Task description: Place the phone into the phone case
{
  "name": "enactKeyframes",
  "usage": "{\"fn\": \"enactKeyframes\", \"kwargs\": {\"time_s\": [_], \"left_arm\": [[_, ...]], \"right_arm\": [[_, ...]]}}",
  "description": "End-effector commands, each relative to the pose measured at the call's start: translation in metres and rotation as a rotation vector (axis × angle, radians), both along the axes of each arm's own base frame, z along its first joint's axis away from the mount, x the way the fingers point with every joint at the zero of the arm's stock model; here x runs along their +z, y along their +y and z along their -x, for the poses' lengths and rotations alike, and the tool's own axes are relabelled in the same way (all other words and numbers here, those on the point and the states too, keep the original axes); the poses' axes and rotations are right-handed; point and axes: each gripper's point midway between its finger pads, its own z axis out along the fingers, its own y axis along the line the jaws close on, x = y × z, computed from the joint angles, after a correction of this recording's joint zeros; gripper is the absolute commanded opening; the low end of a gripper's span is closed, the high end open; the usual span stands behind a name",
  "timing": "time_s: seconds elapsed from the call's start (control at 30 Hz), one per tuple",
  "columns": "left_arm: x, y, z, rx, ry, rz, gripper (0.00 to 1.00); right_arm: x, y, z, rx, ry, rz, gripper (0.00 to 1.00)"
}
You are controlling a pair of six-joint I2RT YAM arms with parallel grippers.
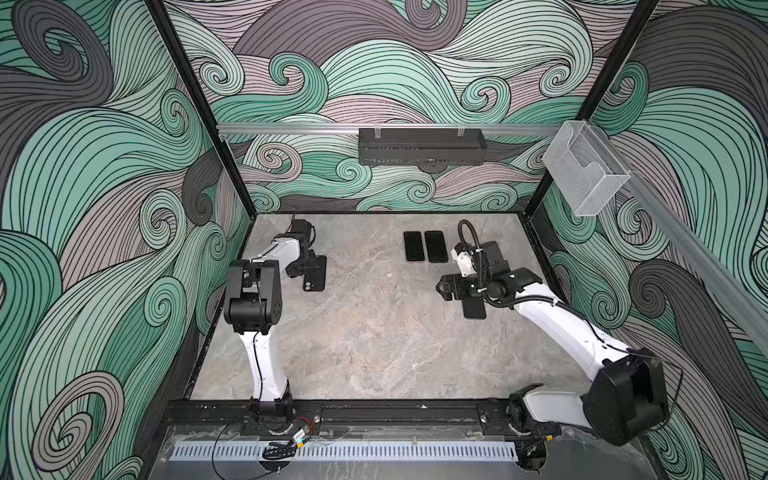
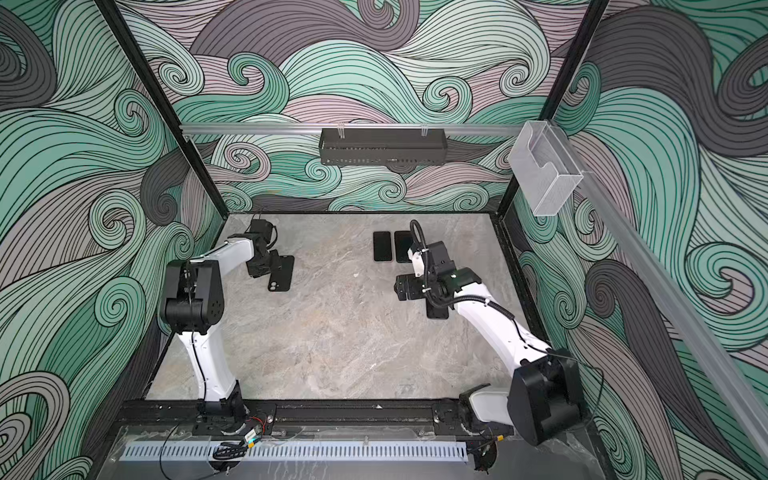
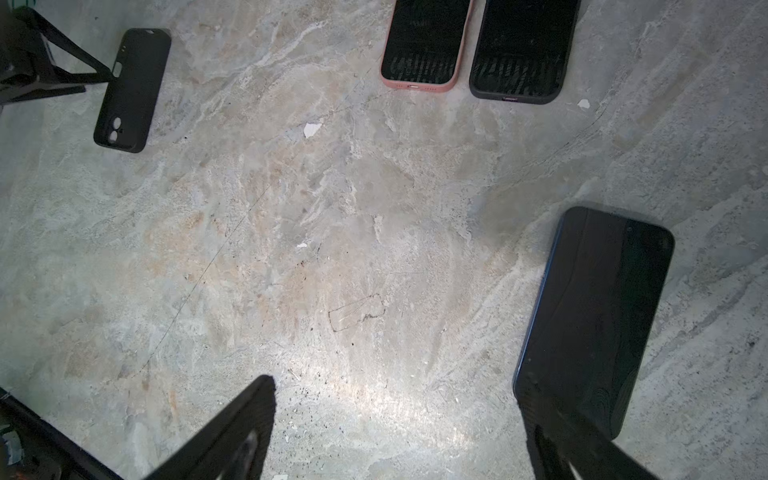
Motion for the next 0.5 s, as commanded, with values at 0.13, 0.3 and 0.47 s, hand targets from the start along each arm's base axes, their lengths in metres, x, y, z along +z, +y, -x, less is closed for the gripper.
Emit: {"fn": "enactKeyframes", "kwargs": {"time_s": [0.13,0.3,0.47], "left_arm": [[-0.008,0.0,0.001,-0.028,0.074,0.053,0.43],[-0.012,-0.002,0.002,-0.038,0.093,0.067,0.4],[-0.014,-0.003,0.005,-0.043,0.104,0.075,0.35]], "right_arm": [[0.007,-0.002,0.01,-0.007,-0.022,-0.02,0.91],[0.007,-0.004,0.013,-0.009,-0.021,-0.016,0.91],[0.015,-0.007,0.018,-0.026,-0.017,-0.019,0.91]]}}
